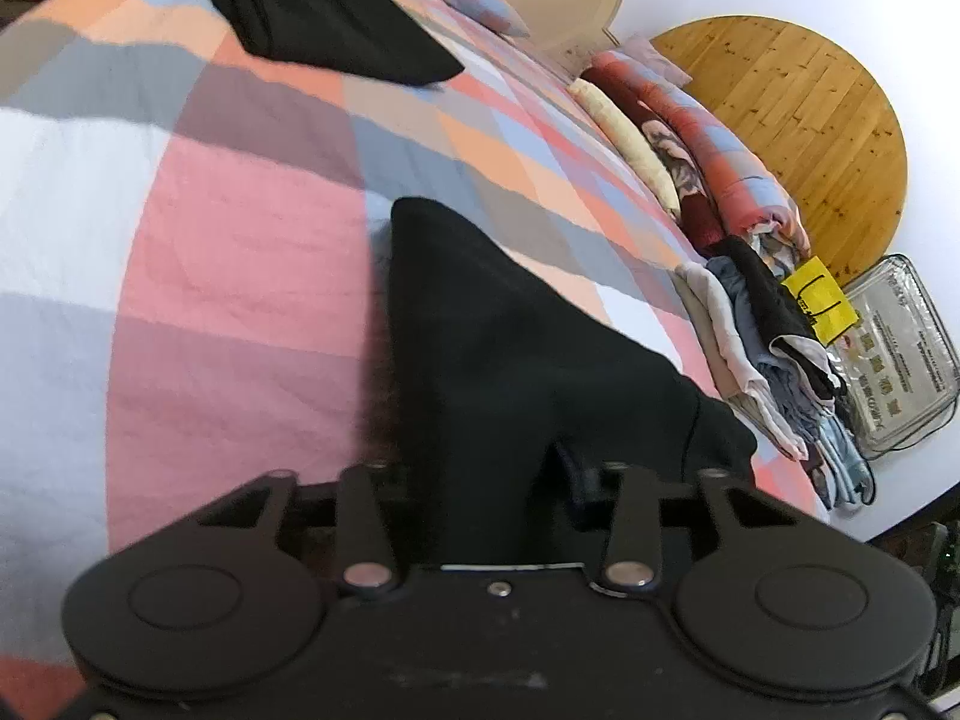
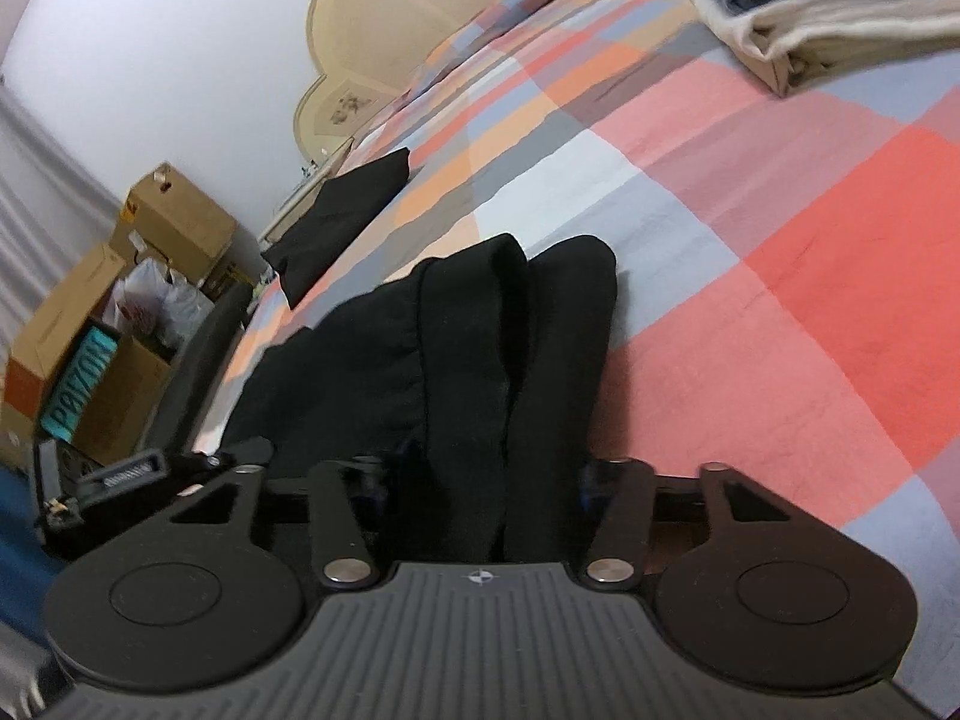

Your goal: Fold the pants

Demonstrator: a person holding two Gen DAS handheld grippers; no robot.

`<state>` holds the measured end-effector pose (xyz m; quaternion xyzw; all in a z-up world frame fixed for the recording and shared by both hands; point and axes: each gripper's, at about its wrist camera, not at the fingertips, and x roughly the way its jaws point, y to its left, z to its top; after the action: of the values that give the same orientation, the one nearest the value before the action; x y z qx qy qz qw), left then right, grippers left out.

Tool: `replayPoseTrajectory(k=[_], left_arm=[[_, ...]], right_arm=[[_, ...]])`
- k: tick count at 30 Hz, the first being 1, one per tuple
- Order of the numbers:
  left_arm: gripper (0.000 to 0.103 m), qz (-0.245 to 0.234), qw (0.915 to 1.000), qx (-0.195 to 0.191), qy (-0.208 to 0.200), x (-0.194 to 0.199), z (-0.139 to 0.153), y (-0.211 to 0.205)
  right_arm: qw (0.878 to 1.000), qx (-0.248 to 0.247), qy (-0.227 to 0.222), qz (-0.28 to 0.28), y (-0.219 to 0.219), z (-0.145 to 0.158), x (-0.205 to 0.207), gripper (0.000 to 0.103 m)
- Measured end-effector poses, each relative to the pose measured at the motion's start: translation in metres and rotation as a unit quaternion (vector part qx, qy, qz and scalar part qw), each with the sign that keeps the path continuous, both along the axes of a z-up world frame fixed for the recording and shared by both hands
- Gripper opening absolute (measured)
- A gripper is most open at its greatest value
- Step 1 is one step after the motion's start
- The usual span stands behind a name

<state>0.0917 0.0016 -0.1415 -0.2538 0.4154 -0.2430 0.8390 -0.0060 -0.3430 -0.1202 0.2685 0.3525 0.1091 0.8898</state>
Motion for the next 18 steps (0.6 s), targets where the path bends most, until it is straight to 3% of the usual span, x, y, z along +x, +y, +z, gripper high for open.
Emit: replayPoseTrajectory(k=[2,5,12,18], left_arm=[[0.024,0.000,0.9998,0.009,-0.018,-0.007,0.011,-0.004],[0.023,-0.006,0.9992,0.009,-0.037,-0.015,0.031,-0.011],[0.023,-0.035,0.9947,0.007,-0.097,-0.024,0.088,-0.047],[0.023,-0.084,0.9866,-0.003,-0.140,-0.008,0.134,-0.106]], right_arm=[[1.000,-0.014,-0.015,0.005,0.006,0.007,-0.005,0.059],[0.999,-0.001,-0.039,0.008,0.006,0.019,-0.013,0.045],[0.995,0.023,-0.097,0.001,-0.018,0.052,-0.029,0.043],[0.988,0.020,-0.148,-0.026,-0.066,0.094,-0.032,0.043]])
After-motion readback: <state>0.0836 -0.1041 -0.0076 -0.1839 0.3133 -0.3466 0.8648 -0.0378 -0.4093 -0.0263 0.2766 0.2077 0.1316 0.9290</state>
